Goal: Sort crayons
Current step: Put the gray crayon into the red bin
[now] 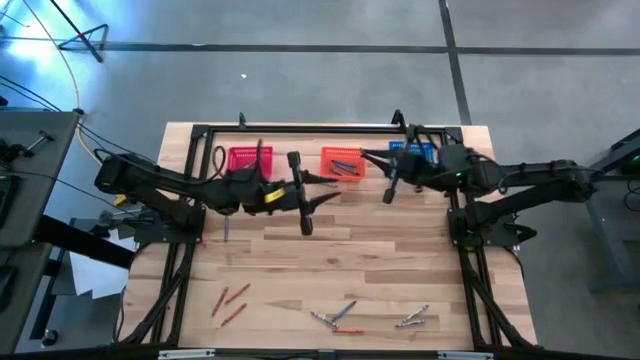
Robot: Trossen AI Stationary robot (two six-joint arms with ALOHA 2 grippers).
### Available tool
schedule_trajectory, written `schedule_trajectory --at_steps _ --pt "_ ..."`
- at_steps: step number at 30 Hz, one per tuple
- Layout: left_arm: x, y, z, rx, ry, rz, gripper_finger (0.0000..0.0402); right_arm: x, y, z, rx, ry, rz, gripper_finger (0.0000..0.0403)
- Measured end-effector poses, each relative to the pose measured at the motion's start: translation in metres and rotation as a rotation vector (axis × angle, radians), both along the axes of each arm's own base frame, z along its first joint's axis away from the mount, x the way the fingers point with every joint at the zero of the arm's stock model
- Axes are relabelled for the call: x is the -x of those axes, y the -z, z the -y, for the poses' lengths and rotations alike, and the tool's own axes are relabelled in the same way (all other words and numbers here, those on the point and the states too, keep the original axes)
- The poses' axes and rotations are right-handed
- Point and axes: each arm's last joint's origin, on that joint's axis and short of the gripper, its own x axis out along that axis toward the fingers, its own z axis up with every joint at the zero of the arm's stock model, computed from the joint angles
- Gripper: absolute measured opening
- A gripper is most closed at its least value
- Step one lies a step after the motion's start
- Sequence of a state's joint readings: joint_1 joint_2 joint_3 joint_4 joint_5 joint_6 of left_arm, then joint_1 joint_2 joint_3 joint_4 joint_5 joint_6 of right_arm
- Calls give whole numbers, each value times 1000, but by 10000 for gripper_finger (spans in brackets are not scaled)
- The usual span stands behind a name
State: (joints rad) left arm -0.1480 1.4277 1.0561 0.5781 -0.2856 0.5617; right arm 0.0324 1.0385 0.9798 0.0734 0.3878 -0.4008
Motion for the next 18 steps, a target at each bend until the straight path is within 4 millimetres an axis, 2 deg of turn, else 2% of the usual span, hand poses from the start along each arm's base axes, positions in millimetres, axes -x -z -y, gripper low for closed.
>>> schedule_trajectory --at_steps 6,11,18 --pt "2 -7 3 -14 3 72 115 6 -9 2 -66 -173 81 1" --pt "1 -7 -4 26 4 81 115 -7 0 1 -94 -238 51 1" --pt "0 -6 -9 13 91 71 122 -18 8 1 -99 -255 18 1"
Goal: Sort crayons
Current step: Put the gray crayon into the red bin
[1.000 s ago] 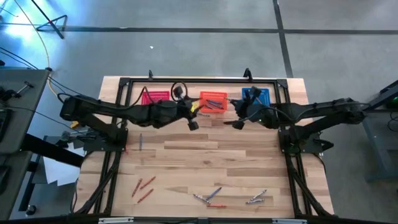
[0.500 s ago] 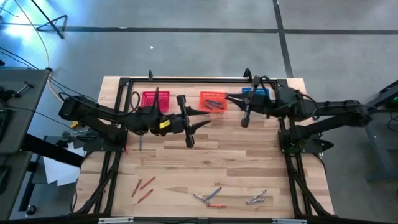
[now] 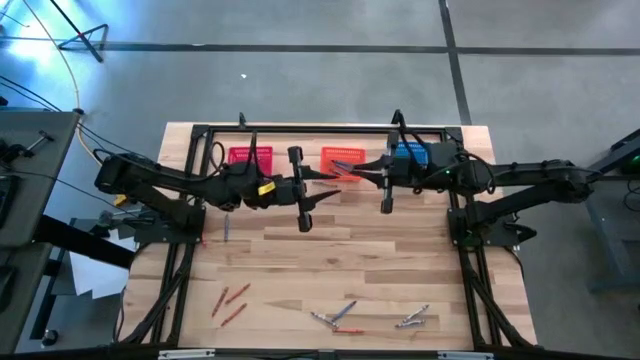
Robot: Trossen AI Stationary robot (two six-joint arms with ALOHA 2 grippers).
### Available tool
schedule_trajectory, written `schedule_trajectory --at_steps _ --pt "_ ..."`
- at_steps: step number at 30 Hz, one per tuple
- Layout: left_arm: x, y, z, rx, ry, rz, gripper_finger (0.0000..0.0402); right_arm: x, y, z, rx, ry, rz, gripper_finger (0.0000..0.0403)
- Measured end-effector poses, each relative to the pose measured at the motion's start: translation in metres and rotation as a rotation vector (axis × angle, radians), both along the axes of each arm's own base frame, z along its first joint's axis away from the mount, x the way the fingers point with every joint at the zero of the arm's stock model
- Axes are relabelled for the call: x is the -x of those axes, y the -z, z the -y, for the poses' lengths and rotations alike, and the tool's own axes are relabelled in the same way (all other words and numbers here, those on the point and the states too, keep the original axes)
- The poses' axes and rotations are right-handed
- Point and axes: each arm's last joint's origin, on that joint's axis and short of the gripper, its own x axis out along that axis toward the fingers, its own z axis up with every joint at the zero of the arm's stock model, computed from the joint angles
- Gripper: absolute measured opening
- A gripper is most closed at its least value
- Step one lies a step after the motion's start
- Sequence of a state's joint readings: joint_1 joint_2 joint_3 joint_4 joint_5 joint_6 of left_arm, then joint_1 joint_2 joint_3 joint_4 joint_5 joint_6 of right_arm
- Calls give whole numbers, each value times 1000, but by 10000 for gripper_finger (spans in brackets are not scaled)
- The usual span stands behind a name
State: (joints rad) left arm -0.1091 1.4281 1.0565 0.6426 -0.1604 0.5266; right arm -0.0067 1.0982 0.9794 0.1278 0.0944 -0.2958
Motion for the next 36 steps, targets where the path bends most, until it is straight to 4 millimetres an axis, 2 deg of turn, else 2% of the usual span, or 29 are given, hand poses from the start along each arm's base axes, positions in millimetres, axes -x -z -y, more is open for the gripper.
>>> schedule_trajectory --at_steps 6,12,17,26,36 --pt "0 0 0 -19 4 2 142 0 0 0 -7 -6 4 1" --pt "0 -1 -2 -15 -11 13 154 0 -1 -4 -5 -119 12 1" --pt "0 -1 -6 5 -19 15 157 -2 0 -4 2 -127 15 1" --pt "-1 -1 -10 52 -14 17 157 -21 10 -4 49 -130 13 1" --pt "-1 -1 -10 57 -13 17 157 -22 6 -4 70 -129 56 1"
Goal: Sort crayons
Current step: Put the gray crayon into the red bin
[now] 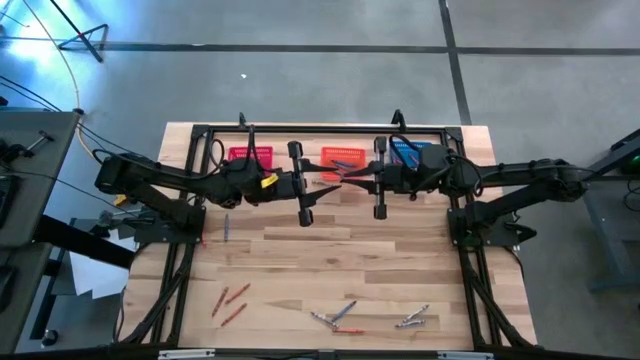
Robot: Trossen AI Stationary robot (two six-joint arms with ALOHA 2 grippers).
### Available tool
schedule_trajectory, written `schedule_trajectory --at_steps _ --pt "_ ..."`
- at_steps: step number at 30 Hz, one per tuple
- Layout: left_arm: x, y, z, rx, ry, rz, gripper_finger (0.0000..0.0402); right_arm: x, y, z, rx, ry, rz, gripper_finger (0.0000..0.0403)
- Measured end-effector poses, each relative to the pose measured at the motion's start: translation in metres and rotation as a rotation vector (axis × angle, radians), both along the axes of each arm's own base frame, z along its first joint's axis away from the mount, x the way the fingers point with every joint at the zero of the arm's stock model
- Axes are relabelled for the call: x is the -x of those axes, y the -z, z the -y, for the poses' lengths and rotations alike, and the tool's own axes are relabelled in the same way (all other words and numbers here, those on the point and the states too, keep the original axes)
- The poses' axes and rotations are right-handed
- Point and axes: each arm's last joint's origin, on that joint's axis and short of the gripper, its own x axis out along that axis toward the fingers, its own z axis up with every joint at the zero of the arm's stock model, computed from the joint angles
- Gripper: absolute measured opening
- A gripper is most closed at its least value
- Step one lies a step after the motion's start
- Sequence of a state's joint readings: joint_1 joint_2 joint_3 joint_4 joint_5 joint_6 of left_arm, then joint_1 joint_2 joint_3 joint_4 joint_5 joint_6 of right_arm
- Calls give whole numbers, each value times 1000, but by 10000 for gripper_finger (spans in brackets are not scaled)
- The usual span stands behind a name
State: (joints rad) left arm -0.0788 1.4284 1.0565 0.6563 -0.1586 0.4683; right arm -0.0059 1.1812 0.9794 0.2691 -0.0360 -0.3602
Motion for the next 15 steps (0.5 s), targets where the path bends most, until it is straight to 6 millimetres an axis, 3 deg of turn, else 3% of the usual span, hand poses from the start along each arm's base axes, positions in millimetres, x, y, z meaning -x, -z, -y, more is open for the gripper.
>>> schedule_trajectory --at_steps 15 --pt "0 1 0 20 6 -6 157 -15 7 0 9 -17 27 1"
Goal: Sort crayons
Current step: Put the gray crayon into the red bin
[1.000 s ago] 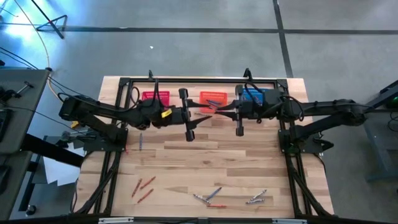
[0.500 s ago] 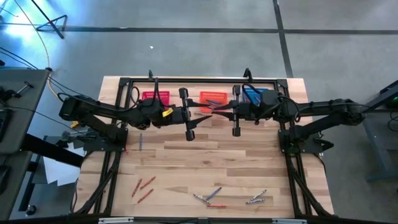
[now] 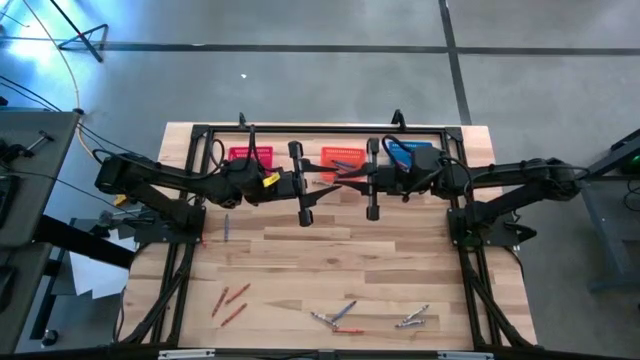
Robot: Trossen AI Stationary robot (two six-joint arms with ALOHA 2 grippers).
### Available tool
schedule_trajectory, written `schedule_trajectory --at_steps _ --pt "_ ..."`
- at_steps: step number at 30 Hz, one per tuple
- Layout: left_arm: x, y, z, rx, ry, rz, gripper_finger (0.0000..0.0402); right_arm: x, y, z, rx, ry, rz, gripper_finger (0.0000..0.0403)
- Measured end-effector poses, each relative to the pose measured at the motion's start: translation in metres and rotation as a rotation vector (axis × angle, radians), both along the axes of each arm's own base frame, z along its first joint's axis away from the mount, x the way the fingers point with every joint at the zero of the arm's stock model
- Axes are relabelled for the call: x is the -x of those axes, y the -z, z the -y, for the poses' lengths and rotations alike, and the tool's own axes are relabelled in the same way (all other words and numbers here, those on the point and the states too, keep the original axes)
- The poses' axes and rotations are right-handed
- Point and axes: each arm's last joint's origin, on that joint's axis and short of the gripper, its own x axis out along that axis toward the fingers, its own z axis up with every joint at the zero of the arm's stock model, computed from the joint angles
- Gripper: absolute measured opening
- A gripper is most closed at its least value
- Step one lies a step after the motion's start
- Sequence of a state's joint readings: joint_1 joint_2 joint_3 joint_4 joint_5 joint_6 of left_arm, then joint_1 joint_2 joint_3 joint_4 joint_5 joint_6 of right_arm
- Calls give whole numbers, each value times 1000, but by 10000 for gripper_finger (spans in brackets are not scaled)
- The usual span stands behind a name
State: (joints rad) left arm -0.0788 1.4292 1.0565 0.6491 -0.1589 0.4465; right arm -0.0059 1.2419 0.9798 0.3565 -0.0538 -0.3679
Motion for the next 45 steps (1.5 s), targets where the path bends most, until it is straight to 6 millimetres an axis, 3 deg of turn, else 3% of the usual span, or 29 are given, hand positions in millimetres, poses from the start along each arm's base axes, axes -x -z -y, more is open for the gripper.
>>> schedule_trajectory --at_steps 7,17,24,37,45 --pt "0 0 0 1 -8 -2 138 -1 1 -1 2 -24 3 1" --pt "0 0 0 1 -6 -2 12 -1 0 -1 2 -21 4 1" --pt "0 0 0 -22 -14 -5 5 -1 0 0 -26 -24 2 12" --pt "0 2 -2 -14 -67 -28 4 -1 2 1 -50 1 -24 121" --pt "0 4 -6 -21 -215 -53 4 19 0 7 -83 242 -115 150"
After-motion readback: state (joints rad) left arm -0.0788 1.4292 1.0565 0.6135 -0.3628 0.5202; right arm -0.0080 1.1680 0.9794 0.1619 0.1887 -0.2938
